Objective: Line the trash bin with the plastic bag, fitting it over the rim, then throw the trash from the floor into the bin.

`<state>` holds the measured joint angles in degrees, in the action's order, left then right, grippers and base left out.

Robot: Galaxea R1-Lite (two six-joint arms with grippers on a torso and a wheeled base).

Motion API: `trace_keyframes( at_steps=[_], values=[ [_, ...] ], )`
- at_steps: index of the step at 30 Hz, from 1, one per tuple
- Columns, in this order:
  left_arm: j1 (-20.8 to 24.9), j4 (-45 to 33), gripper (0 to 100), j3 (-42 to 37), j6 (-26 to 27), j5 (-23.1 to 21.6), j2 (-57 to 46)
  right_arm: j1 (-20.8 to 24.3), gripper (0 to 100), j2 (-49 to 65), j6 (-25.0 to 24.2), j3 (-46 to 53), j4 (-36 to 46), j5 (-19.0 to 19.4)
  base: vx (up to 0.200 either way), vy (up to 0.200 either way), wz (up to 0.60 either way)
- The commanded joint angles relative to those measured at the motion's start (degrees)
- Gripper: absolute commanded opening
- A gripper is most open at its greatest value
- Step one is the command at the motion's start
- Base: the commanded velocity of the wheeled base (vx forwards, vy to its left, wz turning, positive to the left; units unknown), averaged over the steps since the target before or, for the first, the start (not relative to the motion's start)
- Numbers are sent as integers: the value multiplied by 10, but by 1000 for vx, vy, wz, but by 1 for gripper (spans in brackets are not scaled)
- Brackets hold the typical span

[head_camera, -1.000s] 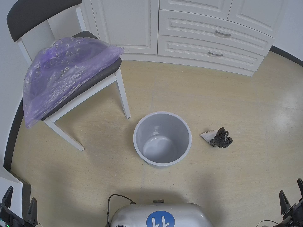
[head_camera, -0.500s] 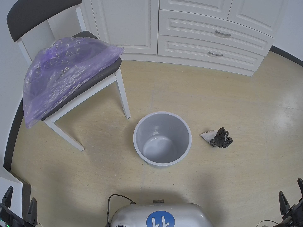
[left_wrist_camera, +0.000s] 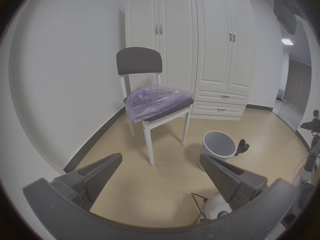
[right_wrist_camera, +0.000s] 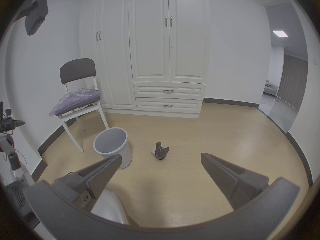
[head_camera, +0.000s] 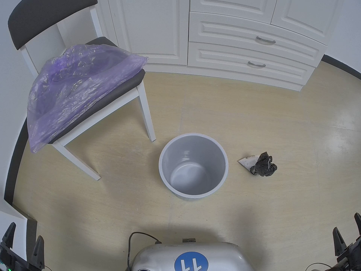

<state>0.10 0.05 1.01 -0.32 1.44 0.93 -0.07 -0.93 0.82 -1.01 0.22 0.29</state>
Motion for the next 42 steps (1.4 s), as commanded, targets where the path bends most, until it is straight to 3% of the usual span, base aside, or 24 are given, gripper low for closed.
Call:
trace_keyframes(
  at_steps=[1,8,11,17,20,27,28,29,30,32,37,40,42],
  values=[
    [0,0,100,-10,1,0,-9,-1,100,9,16,10,0,3,0,0,0],
    [0,0,100,-10,1,1,-9,-1,100,9,16,10,0,6,0,0,0],
    [0,0,100,-10,4,0,-9,1,100,9,-16,10,-2,1,0,0,0],
    [-1,2,100,-10,20,-23,-9,0,100,9,-14,10,-2,-6,0,0,0],
    [-1,3,100,-10,22,-23,-9,0,100,9,31,10,-4,9,0,0,0],
    [0,1,100,-10,17,-23,-9,0,100,9,10,10,-7,8,0,0,0],
    [0,0,100,-10,-5,-19,-9,1,100,9,-36,-2,-26,2,0,0,0],
    [-1,2,100,-10,-39,1,-9,1,100,9,-136,-45,-47,0,0,0,0],
    [-1,2,100,-10,-42,11,-9,2,100,9,-187,-68,-46,0,0,0,0],
    [-1,3,100,-10,-43,16,-9,2,100,9,-214,-84,-40,-1,0,0,0],
    [0,9,100,-8,-19,11,-9,2,100,9,-131,-80,-37,-17,0,0,0],
    [12,68,100,93,-43,-29,23,5,100,-1,-35,-83,-35,-13,0,0,0],
    [25,63,100,127,-50,-35,51,8,100,-21,-2,-86,-36,-1,0,0,0]
  ],
)
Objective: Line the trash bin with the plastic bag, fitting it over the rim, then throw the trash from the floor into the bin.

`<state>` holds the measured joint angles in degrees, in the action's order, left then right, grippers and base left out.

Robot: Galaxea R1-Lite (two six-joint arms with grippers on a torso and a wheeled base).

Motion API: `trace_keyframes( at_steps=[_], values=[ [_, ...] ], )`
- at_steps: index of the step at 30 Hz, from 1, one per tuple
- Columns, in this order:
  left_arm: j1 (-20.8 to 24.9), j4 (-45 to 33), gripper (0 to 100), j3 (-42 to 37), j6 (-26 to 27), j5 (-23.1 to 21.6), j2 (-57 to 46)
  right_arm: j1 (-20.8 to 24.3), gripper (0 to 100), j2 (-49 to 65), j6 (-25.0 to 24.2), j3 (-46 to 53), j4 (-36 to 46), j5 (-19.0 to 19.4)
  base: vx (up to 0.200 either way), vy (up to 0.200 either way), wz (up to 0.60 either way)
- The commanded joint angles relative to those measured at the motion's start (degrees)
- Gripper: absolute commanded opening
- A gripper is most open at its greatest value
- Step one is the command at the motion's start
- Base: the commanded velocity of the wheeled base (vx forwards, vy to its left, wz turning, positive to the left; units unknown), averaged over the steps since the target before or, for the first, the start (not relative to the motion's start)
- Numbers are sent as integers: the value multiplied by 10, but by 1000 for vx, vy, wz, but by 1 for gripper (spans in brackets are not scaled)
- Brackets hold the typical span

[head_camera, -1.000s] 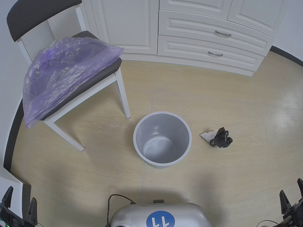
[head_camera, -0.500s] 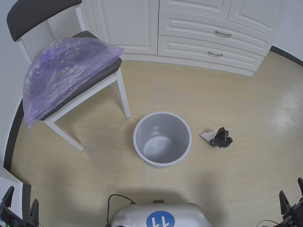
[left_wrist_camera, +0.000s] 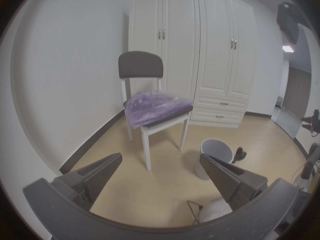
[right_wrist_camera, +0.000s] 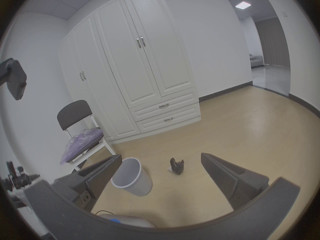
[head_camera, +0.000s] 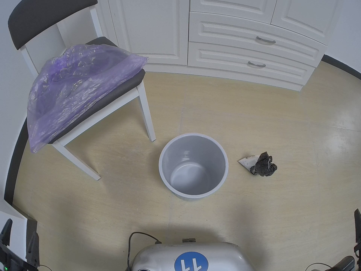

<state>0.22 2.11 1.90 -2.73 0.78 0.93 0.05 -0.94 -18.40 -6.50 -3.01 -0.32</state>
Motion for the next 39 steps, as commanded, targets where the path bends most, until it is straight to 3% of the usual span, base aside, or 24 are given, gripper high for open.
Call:
trace_keyframes(
  at_steps=[1,8,11,15,18,19,22,24,25,26,28,32,39],
  values=[
    [31,32,100,137,-18,-25,72,9,100,-43,206,-40,-7,14,0,0,0],
    [30,5,100,166,43,33,248,9,100,-220,208,-107,-37,32,0,0,0],
    [25,23,100,201,55,82,368,9,100,-334,189,-137,-140,28,0,0,0],
    [5,41,100,224,77,94,421,9,100,-396,186,-151,-205,23,0,0,0],
    [-76,54,100,251,148,92,495,24,100,-474,182,-174,-278,-43,0,0,0],
    [-84,56,100,252,157,91,500,29,100,-480,181,-176,-284,-50,0,0,0],
    [-167,84,100,271,250,43,552,106,100,-550,142,-219,-340,-156,0,0,0],
    [-191,101,100,280,262,-10,573,141,100,-577,130,-238,-350,-208,0,0,0],
    [-216,119,100,289,265,-67,591,174,100,-596,121,-254,-351,-255,0,0,0],
    [-228,125,100,297,266,-94,600,188,100,-601,115,-258,-351,-273,0,0,0],
    [-248,132,100,309,268,-130,617,217,100,-600,89,-251,-351,-289,0,0,0],
    [-254,133,100,342,280,-133,657,225,100,-603,57,-246,-350,-272,0,0,0],
    [-260,134,100,389,327,-133,723,225,100,-609,44,-247,-350,-263,0,0,0]
  ],
)
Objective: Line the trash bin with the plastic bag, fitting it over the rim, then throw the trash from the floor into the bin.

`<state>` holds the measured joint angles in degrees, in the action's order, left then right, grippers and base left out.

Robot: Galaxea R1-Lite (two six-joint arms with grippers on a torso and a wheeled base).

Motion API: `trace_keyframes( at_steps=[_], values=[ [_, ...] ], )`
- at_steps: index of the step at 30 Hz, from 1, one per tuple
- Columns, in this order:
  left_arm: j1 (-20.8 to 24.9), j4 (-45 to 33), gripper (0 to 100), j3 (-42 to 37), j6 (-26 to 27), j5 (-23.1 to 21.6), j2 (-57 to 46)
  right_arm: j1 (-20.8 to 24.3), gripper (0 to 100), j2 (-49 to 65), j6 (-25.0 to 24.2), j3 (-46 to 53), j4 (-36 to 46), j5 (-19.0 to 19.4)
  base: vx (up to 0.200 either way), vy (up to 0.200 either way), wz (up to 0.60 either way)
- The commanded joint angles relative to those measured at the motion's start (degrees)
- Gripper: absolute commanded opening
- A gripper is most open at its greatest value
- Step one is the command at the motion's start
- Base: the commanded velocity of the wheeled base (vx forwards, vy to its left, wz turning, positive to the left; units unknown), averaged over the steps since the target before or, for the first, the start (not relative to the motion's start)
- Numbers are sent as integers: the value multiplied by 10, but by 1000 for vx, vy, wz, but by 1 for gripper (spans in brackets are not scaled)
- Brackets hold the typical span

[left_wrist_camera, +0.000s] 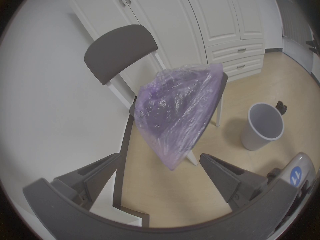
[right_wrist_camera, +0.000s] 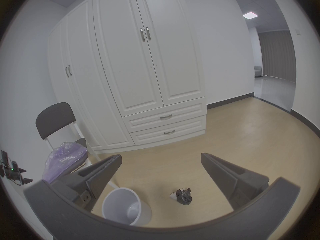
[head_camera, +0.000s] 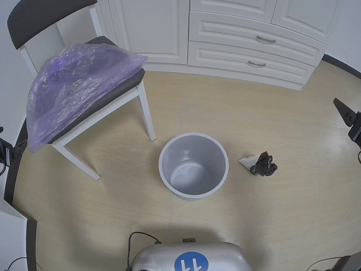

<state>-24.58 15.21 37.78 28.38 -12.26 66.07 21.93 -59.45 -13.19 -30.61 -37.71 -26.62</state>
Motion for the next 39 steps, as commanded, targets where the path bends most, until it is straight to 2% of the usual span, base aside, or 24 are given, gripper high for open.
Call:
trace_keyframes(
  at_steps=[1,7,12,25,31,39],
  values=[
    [-12,3,100,32,19,-3,82,7,100,-23,-8,-6,-4,0,0,0,0],
    [-11,11,100,39,22,-3,125,7,100,-26,-8,-6,-3,1,0,0,0],
    [-12,60,100,31,21,-1,164,8,100,-29,-12,-4,-1,2,0,0,0],
    [-8,83,100,20,21,0,210,3,100,-34,-27,-14,-4,4,0,0,0],
    [-14,155,100,13,14,19,234,2,100,-31,-36,-23,-4,4,0,0,0],
    [-9,207,100,-8,-10,22,245,3,100,-26,-36,-23,-5,4,0,0,0]
  ],
)
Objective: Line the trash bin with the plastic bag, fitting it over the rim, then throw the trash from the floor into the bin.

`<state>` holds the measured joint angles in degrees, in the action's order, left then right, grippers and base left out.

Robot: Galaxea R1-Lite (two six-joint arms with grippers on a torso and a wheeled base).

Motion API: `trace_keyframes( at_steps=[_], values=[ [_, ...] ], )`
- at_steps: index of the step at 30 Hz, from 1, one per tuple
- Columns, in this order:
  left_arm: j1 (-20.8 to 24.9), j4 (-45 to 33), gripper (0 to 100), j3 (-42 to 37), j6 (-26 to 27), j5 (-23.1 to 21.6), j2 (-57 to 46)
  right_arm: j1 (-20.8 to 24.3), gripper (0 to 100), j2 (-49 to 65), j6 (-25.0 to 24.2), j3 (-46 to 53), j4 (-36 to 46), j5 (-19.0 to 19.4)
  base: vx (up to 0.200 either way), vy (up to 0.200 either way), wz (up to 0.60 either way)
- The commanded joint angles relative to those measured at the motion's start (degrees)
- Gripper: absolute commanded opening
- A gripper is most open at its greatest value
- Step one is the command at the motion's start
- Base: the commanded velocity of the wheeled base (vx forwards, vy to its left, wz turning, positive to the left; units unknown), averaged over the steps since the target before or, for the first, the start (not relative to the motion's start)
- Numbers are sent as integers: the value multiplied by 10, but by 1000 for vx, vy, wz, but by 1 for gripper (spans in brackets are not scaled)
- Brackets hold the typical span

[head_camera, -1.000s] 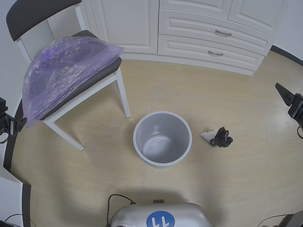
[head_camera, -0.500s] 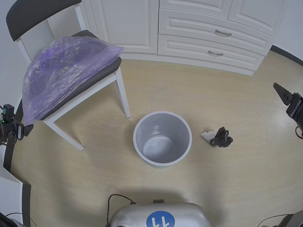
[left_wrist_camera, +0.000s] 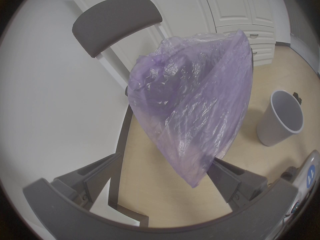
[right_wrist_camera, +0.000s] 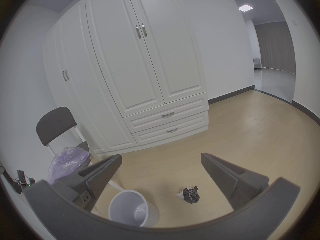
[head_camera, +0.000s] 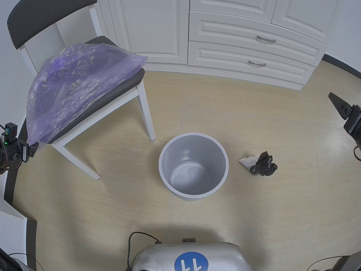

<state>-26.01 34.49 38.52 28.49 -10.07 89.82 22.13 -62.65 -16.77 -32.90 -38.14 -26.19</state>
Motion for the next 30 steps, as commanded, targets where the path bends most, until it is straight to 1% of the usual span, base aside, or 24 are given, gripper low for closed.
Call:
trace_keyframes(
  at_steps=[1,3,4,5,8,12,15,19,20,21,23,27,30],
  values=[
    [7,27,100,-24,-19,0,6,1,100,6,0,-1,-2,0,0,0,0],
    [8,48,100,-36,-28,0,6,1,100,5,0,-1,-4,0,0,0,0],
    [8,77,100,-51,-36,0,7,1,100,5,0,0,-8,0,0,0,0],
    [8,88,100,-57,-38,1,8,1,100,5,0,0,-10,0,0,0,0],
    [8,154,100,-88,-51,22,8,1,100,6,0,-1,-14,0,0,0,0],
    [8,216,100,-115,-75,43,9,2,100,6,0,0,-14,0,0,0,0],
    [8,247,100,-131,-85,48,11,5,100,6,0,1,-14,0,0,0,0],
    [8,314,100,-162,-100,60,17,5,100,3,-3,1,-15,0,0,0,0],
    [8,314,100,-162,-100,60,17,5,100,3,-3,1,-15,0,0,0,0],
    [8,364,100,-174,-108,66,29,6,100,3,-4,1,-15,0,0,0,0],
    [8,401,100,-183,-111,66,43,6,100,3,-6,0,-15,0,0,0,0],
    [9,464,100,-195,-115,66,78,7,100,2,-11,0,-15,0,0,0,0],
    [9,500,100,-195,-130,67,105,6,100,2,-17,-1,-16,1,0,0,0]
  ],
)
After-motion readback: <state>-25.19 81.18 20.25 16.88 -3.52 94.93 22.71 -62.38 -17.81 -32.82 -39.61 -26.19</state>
